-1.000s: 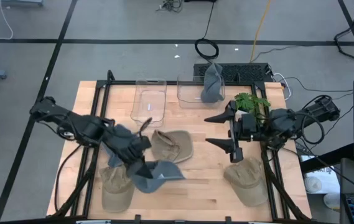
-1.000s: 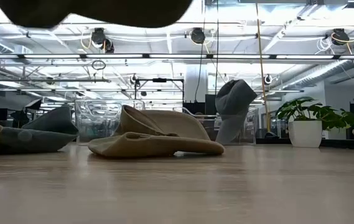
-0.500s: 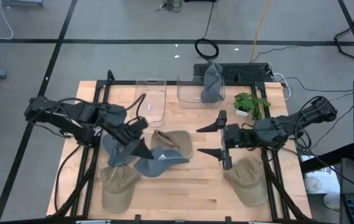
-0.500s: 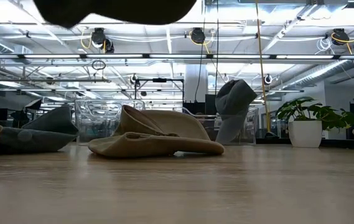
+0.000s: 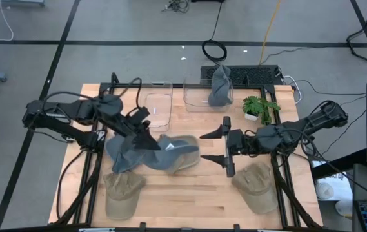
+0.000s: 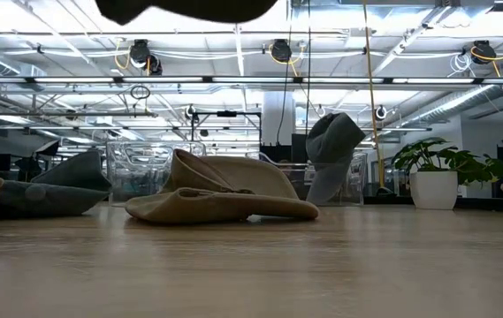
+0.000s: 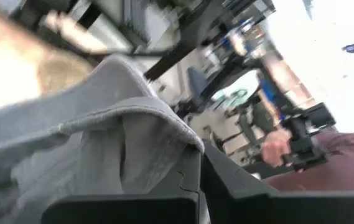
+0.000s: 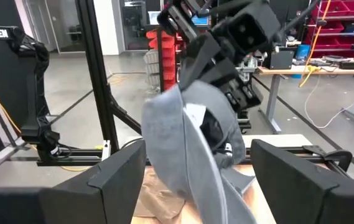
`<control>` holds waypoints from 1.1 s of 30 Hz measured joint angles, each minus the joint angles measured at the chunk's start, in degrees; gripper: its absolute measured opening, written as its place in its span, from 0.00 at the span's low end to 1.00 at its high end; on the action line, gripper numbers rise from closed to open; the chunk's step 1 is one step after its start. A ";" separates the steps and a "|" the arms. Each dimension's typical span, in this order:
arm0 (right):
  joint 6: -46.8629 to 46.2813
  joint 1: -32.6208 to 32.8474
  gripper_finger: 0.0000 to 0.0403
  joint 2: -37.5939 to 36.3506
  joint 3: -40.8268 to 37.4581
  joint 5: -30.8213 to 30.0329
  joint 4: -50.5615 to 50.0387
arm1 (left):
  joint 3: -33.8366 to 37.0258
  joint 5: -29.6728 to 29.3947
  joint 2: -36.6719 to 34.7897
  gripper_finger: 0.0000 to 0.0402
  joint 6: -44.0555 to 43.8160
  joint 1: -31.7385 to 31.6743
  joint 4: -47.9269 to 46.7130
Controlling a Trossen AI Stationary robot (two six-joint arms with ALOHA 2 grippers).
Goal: Pick & Place hat
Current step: Put the bottom blue cap into the right transparent bin
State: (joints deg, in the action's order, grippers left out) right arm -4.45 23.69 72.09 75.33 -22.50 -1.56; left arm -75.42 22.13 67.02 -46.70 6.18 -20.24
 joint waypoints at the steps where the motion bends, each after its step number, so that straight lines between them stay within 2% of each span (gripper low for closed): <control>1: 0.05 -0.19 0.69 0.18 0.00 0.00 0.04 | -0.01 -0.01 -0.06 0.00 0.40 -0.23 1.29; 9: 0.79 -2.58 0.69 2.79 0.00 0.04 0.11 | 0.00 -0.07 -0.44 0.00 2.25 -0.55 6.77; 15: 0.81 -3.46 0.69 4.47 -0.04 0.27 0.00 | 0.00 -0.04 -0.44 0.00 2.79 -0.55 7.07; 19: 0.66 -3.75 0.66 4.75 -0.04 4.89 -0.11 | 0.00 -0.85 -0.46 0.00 3.14 -0.53 7.09; 21: 0.18 -3.77 0.61 4.69 -0.04 6.20 0.07 | 0.00 -1.43 -0.44 0.00 3.58 -0.57 7.14; 24: 0.24 -3.77 0.47 4.71 -0.04 6.19 0.04 | 0.00 -1.64 -0.44 0.00 4.06 -0.60 7.38; 30: 0.65 -4.23 0.08 4.69 -0.04 6.49 1.00 | 0.00 -1.87 -0.44 0.00 4.22 -0.60 7.38; 33: -0.03 -4.37 0.02 4.69 -0.04 6.33 1.55 | 0.00 -1.83 -0.44 0.03 4.18 -0.60 8.05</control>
State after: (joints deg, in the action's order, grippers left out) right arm -4.47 19.32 76.77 75.29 -16.17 -0.01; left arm -75.42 20.30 66.59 -42.52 5.58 -12.19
